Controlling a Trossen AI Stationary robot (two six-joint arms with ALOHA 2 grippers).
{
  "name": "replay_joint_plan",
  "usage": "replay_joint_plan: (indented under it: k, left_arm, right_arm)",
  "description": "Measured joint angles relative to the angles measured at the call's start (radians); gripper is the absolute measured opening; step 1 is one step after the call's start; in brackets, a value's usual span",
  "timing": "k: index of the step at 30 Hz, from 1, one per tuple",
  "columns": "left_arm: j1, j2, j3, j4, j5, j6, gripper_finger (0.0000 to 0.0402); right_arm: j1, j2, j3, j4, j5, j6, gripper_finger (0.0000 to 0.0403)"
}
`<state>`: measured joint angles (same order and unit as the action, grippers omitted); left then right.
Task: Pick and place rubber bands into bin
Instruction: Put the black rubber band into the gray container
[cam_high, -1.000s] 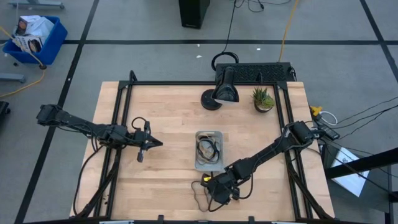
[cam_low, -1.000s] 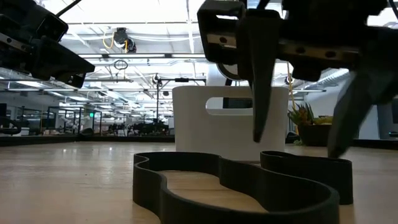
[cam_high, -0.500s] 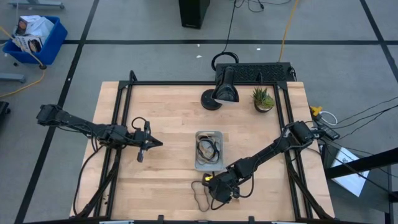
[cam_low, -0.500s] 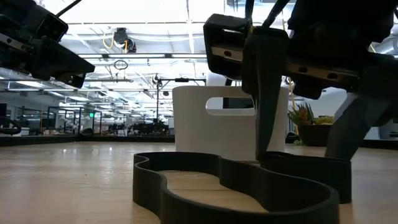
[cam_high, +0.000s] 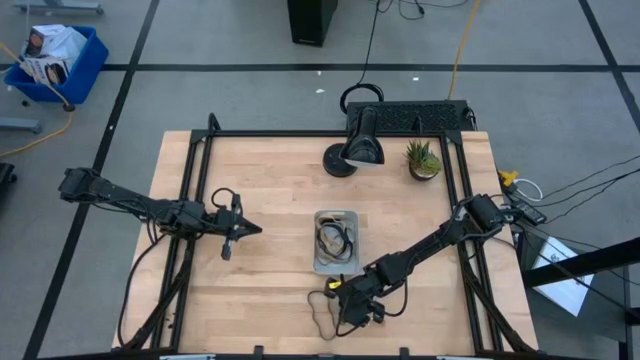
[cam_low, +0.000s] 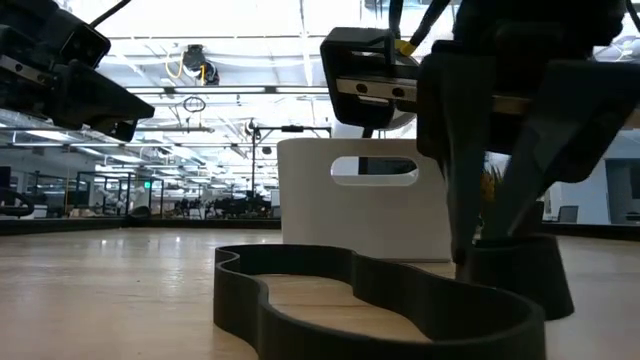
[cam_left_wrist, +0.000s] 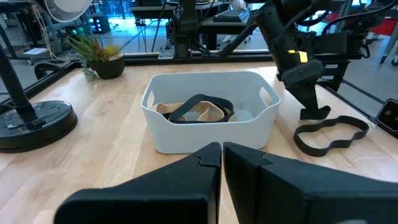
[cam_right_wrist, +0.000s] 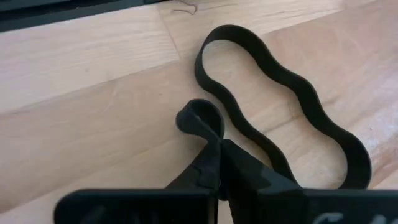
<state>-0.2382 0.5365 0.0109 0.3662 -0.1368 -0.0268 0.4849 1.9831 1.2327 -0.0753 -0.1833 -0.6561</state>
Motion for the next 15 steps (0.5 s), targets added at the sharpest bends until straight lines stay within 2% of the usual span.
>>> replay_joint_plan:
  k: [8, 15]
  left_arm:
    - [0.0, 0.0, 0.0, -0.008, -0.002, -0.001, 0.0026]
    - [0.0, 0.0, 0.0, -0.022, -0.002, -0.001, 0.0026]
  right_arm:
    - [0.0, -0.005, 0.032, -0.039, 0.035, -0.008, 0.0003]
    - [-0.001, -0.023, 0.249, -0.306, 0.054, -0.019, 0.0001]
